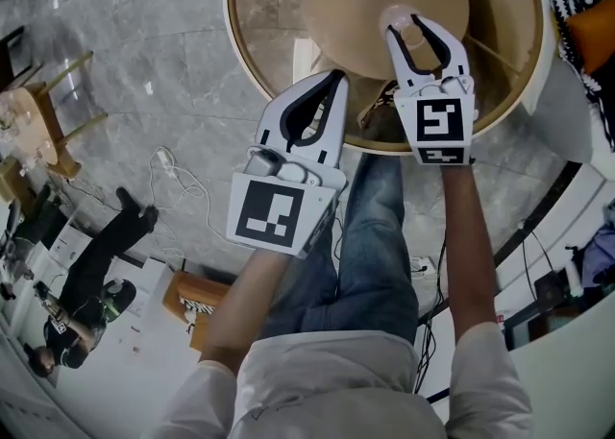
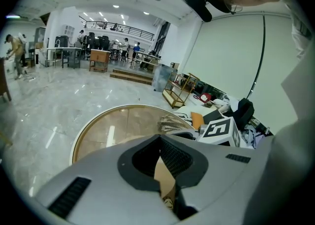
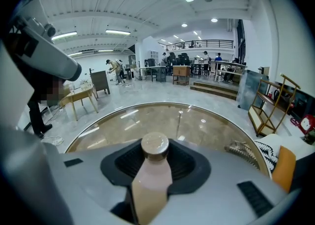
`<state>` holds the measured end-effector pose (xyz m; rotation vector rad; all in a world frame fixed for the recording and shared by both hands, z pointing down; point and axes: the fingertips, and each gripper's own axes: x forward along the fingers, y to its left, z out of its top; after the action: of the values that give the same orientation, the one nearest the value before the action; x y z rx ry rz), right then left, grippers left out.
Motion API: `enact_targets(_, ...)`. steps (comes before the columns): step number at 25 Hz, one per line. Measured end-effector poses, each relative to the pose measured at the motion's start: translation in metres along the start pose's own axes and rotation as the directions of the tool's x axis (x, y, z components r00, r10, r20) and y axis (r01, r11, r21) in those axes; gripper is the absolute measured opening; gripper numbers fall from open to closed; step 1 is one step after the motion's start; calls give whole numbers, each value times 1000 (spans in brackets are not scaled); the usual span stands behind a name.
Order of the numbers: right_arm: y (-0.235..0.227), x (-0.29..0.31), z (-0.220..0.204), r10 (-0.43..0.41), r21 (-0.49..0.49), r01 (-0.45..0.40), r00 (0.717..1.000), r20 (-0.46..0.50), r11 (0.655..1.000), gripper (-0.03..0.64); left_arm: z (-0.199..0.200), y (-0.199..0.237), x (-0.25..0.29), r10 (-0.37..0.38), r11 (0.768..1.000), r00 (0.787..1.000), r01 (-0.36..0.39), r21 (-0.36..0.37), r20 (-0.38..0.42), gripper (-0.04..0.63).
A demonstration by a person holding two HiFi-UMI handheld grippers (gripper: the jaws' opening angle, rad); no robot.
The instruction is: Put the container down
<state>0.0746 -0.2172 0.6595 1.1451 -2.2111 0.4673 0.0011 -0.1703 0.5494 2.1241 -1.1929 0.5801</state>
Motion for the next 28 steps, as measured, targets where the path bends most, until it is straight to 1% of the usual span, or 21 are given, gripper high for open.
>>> enact_targets(6,-1,0,-1,-12,-3,12,1000,-5,1000,147,-3,-3,-1,-9,1000,1000,9,10,3,17)
enact_targets(13,0,-4,-2,-4,-24,4,1000,-3,1000,155,-7,-13,0,-27,999,1000,27,18,-4,17)
enact_targets(18,0,-10,-2,6,-2,-6,1000,-3,1000,156,-6,-18,-1,-32,999,999,32,15,-2,17)
enact_targets(28,1,-18,-4,4,-3,-4,1000,-7,1000,152,-2,-22,-1,-38,999,999,38,24,11,17)
